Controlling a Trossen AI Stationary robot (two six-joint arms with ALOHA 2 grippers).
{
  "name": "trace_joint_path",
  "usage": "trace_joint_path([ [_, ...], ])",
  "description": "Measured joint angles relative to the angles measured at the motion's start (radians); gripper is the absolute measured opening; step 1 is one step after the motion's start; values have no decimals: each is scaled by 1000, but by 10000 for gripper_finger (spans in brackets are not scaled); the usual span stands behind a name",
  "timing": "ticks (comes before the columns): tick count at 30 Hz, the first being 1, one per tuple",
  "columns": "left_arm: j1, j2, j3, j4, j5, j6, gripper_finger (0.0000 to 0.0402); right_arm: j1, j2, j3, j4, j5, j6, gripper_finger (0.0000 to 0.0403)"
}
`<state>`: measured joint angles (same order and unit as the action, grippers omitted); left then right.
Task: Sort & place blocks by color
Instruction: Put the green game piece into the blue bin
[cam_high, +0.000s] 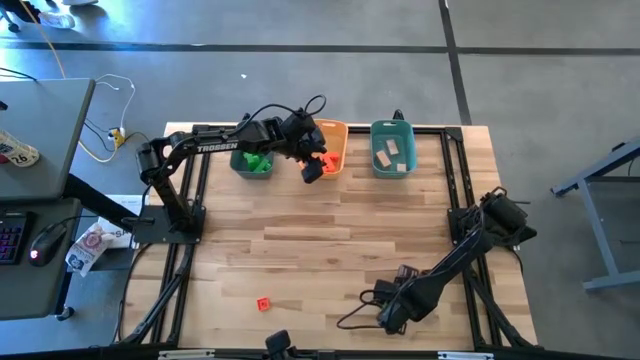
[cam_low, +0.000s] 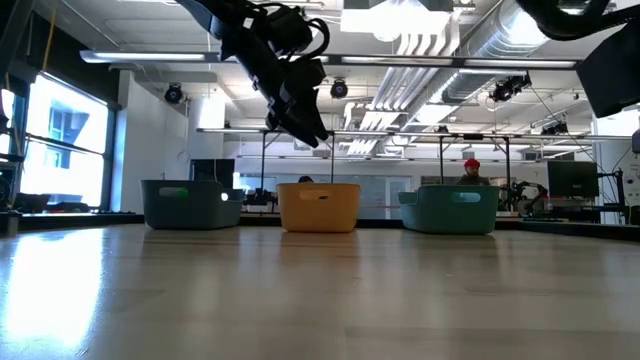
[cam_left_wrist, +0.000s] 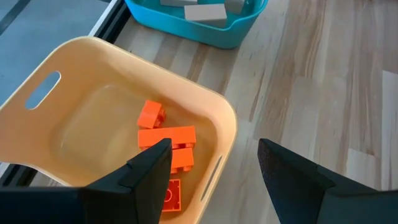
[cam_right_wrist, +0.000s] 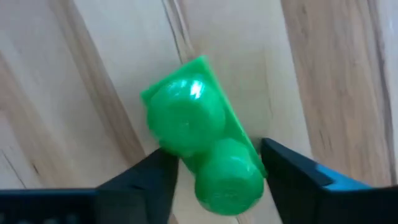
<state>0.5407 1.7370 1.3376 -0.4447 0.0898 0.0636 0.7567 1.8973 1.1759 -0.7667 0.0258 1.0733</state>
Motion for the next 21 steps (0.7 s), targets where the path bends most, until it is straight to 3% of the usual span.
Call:
trace_joint_path([
  [7,0,0,0,-26,4,0,223,-17,-2,0,-5,-3,26,105],
  [18,-15,0,0,-179,4,148,223,-53,-6,0,-5,-5,22,105],
  [21,-31,0,0,-205,4,209,223,-64,-17,-1,19,78,18,105],
])
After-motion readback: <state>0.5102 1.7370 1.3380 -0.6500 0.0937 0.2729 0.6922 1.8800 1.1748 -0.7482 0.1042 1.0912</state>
